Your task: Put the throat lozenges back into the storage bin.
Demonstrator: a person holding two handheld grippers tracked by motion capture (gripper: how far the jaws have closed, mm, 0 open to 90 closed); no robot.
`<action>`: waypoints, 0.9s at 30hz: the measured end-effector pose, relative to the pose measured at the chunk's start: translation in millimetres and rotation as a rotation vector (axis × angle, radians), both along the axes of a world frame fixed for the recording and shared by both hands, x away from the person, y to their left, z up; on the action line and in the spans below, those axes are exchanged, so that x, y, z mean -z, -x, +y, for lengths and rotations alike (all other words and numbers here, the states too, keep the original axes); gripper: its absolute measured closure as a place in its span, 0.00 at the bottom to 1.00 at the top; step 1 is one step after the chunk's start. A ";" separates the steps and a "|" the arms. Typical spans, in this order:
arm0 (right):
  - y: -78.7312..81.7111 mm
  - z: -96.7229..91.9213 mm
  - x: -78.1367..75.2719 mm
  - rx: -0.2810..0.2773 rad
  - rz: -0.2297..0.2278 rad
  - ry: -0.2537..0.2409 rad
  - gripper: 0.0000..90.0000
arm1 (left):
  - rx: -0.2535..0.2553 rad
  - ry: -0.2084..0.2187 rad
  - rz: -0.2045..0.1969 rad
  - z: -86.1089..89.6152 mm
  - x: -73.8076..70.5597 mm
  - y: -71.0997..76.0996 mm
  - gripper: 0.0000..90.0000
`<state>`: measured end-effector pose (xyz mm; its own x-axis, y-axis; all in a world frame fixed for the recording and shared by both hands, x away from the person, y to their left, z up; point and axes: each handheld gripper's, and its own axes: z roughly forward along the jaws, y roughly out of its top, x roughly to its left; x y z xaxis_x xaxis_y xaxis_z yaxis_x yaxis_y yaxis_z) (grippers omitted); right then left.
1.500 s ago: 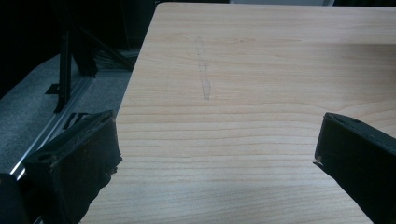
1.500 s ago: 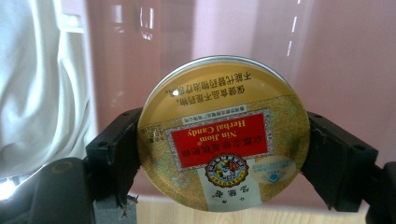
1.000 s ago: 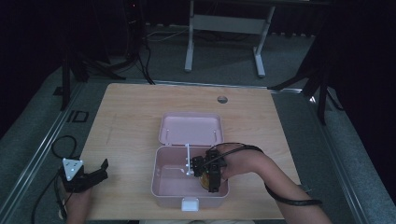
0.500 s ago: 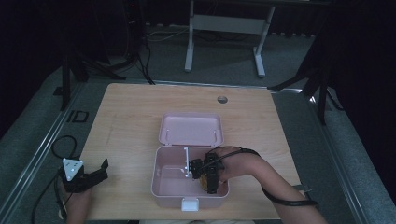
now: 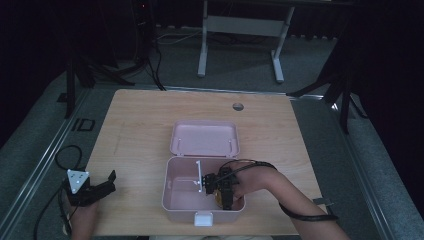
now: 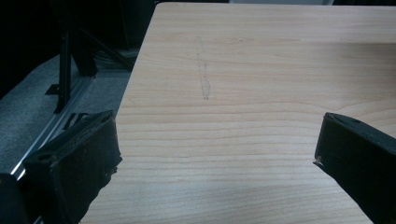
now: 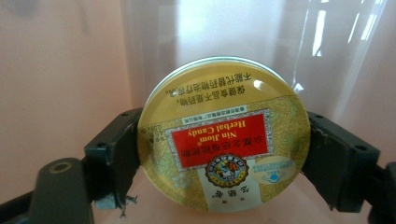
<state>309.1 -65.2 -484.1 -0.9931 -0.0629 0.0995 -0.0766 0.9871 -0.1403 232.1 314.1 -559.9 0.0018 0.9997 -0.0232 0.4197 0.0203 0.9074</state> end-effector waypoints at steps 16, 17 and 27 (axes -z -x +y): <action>0.3 -20.6 -71.8 0.032 -0.045 -0.281 0.12 | 0.002 0.001 0.000 0.0 0.0 -0.1 0.00; 0.4 -24.7 -78.0 0.032 -0.057 -0.299 0.12 | 0.003 0.001 0.001 -0.1 0.0 -0.1 0.00; -1.5 -83.5 -115.2 0.097 -0.137 -0.456 0.12 | 0.009 -0.002 -0.005 0.1 0.0 0.6 0.00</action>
<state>310.5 -148.7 -368.9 -0.9986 0.0237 -0.0483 0.0077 0.9519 0.3064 231.5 314.2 -559.9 0.0107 0.9997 -0.0216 0.4153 0.0152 0.9096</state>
